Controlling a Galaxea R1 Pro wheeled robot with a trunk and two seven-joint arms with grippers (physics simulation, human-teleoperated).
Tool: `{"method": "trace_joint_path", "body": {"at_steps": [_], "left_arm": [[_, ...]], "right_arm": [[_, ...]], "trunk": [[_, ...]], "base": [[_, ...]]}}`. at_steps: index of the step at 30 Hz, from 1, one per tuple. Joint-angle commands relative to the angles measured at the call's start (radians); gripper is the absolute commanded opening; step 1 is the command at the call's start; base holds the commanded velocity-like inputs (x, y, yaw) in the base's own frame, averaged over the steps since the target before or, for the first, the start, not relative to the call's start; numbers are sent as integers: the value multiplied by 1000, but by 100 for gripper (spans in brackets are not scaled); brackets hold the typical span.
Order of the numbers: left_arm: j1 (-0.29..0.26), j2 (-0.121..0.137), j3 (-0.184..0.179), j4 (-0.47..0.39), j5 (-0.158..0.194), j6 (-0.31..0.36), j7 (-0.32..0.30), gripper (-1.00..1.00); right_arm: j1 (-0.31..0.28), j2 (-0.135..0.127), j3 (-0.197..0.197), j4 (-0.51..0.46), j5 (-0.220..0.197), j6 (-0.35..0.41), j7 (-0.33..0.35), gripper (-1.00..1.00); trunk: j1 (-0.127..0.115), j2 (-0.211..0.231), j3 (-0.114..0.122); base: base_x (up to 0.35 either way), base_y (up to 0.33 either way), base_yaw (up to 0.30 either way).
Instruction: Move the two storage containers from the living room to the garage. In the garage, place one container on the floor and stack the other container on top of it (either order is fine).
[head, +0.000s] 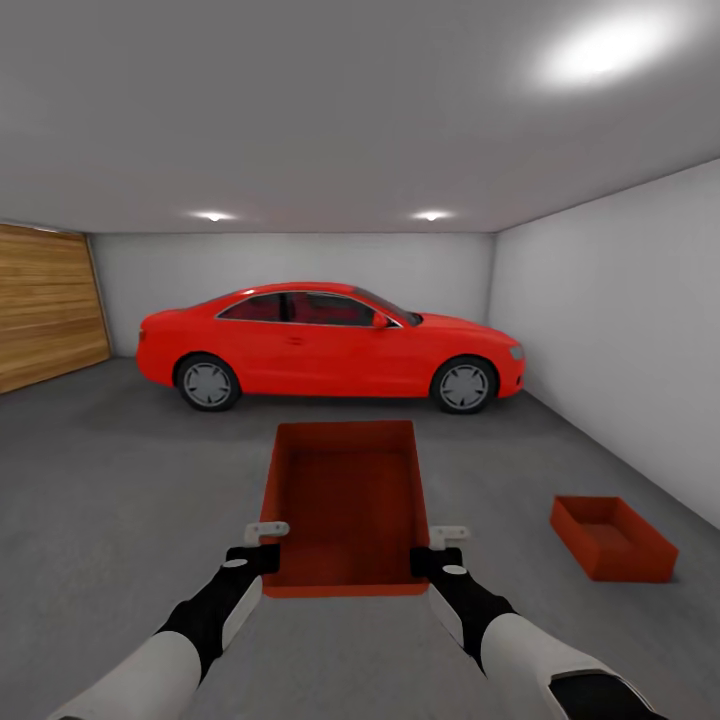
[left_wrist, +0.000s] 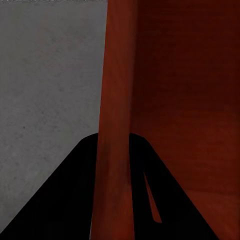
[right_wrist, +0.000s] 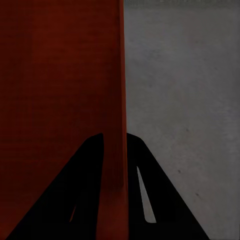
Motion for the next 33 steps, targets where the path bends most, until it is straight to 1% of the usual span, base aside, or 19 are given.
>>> {"method": "trace_joint_path", "body": {"at_steps": [1,33], "left_arm": [[0,3,75,0,6,7,83,-100],[0,3,76,0,7,7,83,-100]], "right_arm": [[-1,-42,-37,-3,14,-66,-39,-100],[-1,-44,-37,-3,14,-66,-39,-100]], "trunk": [[1,-1,0],[1,-1,0]], "base": [[322,0,0],[322,0,0]]}}
